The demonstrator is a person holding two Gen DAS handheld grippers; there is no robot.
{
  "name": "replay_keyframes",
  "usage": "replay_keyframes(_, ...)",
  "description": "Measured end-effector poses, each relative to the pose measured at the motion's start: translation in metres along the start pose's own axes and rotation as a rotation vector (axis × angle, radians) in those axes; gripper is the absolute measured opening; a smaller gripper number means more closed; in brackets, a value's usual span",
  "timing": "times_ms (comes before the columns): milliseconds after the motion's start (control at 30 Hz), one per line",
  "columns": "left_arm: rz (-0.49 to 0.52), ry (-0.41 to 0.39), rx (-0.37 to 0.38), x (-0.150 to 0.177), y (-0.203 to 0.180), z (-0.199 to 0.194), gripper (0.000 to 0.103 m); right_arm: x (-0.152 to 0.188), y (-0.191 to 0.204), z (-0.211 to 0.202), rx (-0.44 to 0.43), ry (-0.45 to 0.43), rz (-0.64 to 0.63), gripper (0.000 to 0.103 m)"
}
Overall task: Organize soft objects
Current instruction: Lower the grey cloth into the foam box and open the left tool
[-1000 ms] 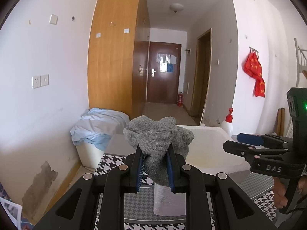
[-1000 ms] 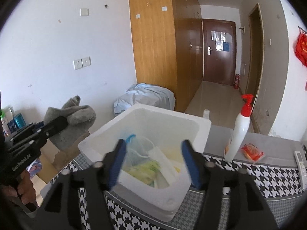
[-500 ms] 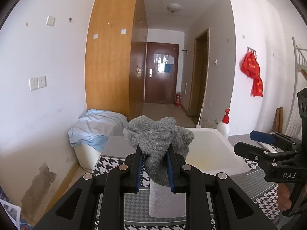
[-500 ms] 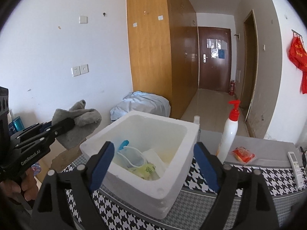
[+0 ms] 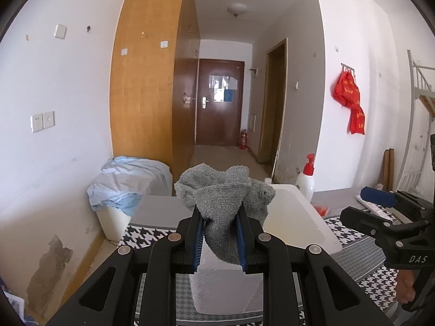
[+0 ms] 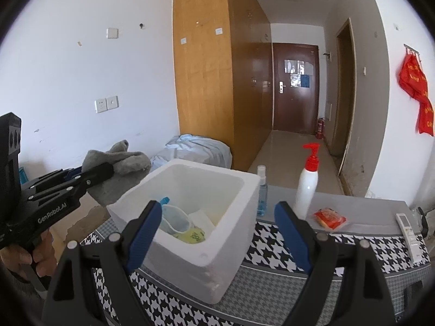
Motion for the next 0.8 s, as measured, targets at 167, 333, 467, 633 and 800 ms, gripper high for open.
replay_keyframes(167,0.012,0.001,0.020,-0.001,-0.005,0.003,0.022,0.003,-0.008,-0.006,0.019,-0.004,0.017,0.088)
replay_keyframes(333,0.021,0.007,0.037,-0.001,-0.012,0.005,0.022,0.005,-0.012,-0.012,0.035,-0.010,0.023,0.088)
replay_keyframes(467,0.025,0.012,0.049,-0.004,-0.017,0.009,0.022,0.007,-0.018,-0.017,0.050,-0.013,0.031,0.088)
replay_keyframes(633,0.032,0.015,0.059,-0.005,-0.022,0.012,0.022,0.008,-0.025,-0.022,0.066,-0.015,0.039,0.088)
replay_keyframes(800,0.039,0.026,0.070,-0.005,-0.027,0.018,0.022,0.011,-0.029,-0.026,0.084,-0.016,0.051,0.088)
Point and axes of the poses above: each gripper's, at about its wrist camera, not at the fingertips, and z roughly the way its jaws point, y to its left, x to its underside, the point moved 1 cm from there along z, roughly the way its jaws point, and after that the axes turned 14 degrees about -x, right-handed, at the moved point
